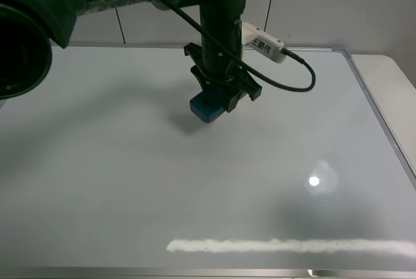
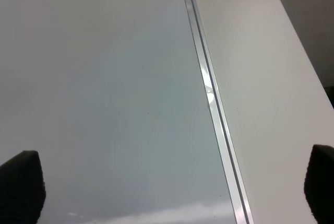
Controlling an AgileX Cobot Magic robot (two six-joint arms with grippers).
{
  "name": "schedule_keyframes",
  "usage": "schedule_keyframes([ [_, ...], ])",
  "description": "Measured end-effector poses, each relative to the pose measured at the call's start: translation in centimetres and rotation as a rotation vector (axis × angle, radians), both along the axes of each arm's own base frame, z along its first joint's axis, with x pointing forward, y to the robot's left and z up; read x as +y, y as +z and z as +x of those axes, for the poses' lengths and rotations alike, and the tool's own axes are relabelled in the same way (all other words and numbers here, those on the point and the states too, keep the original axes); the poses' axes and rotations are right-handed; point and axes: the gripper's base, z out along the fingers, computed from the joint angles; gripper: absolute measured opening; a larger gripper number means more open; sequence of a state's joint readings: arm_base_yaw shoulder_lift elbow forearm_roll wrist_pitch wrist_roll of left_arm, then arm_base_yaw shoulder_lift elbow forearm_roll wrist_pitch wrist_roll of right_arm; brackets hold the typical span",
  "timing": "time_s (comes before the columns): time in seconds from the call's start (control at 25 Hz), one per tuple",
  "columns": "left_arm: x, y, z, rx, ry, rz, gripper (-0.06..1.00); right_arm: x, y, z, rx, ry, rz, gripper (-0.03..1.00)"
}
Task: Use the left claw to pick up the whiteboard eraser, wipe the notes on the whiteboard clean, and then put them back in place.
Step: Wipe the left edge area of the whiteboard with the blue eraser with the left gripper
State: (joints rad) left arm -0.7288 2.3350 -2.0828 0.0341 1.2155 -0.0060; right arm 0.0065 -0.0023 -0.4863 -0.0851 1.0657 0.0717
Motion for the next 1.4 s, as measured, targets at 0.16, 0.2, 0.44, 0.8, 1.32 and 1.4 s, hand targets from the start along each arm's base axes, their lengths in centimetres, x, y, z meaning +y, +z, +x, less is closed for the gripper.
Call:
schedule_keyframes([
  [0.16, 4.6, 1.8, 2.7, -0.018, 0.116, -0.016, 0.54, 0.0, 0.0, 0.0, 0.0, 0.0, 0.0, 0.99],
  [0.2, 6.0, 1.7, 3.3, -0.007, 0.147, -0.013, 0.54, 0.0, 0.0, 0.0, 0.0, 0.0, 0.0, 0.99],
  [0.44, 13.9, 0.4, 4.2, 0.104, 0.318, 0.026, 0.54, 0.0, 0.0, 0.0, 0.0, 0.0, 0.0, 0.99],
  [0.8, 23.2, -1.1, 2.3, 0.204, 0.51, 0.068, 0.54, 0.0, 0.0, 0.0, 0.0, 0.0, 0.0, 0.99],
  [1.32, 27.2, -4.3, -0.6, 0.117, 0.64, -0.054, 0.54, 0.0, 0.0, 0.0, 0.0, 0.0, 0.0, 0.99],
  [1.4, 27.2, -4.4, -0.6, 0.109, 0.642, -0.058, 0.54, 0.0, 0.0, 0.0, 0.0, 0.0, 0.0, 0.99],
])
